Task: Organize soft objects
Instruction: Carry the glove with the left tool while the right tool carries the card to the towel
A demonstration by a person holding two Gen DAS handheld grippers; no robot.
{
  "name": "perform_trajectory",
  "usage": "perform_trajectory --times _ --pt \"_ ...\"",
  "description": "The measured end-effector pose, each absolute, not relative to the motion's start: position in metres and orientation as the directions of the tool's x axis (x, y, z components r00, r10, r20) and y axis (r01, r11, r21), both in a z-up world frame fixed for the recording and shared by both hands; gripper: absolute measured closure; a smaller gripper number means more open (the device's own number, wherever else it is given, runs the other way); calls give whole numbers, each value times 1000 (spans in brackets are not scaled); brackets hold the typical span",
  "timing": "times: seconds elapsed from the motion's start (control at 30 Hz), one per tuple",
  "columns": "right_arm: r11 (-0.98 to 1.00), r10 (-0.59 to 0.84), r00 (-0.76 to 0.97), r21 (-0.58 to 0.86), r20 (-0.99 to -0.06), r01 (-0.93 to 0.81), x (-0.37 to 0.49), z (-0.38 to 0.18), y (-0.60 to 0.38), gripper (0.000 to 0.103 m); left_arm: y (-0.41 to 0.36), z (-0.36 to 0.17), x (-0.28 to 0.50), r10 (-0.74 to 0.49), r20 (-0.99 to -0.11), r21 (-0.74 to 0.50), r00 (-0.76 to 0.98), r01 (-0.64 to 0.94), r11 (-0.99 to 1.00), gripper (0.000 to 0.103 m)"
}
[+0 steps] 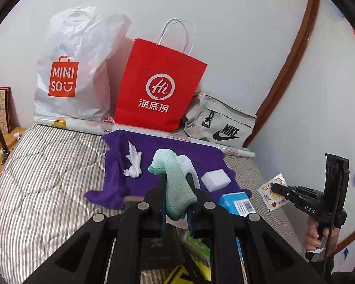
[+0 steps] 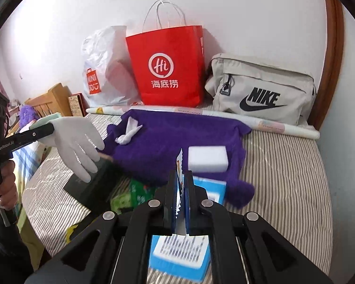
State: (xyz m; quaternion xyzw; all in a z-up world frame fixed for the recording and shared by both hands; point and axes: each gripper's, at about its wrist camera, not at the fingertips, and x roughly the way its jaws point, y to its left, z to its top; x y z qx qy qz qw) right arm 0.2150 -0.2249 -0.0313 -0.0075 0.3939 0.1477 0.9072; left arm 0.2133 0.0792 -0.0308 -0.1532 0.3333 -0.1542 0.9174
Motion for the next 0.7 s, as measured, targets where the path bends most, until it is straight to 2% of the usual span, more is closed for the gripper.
perform_trajectory --times 0.37,0.7 --pt "956 260 639 101 -724 -275 275 -43 -222 98 65 -40 277 -404 -588 -413 701 170 895 90" --pt "959 250 598 109 -762 -262 342 -75 -221 98 58 -62 326 -444 -624 -443 643 178 879 90"
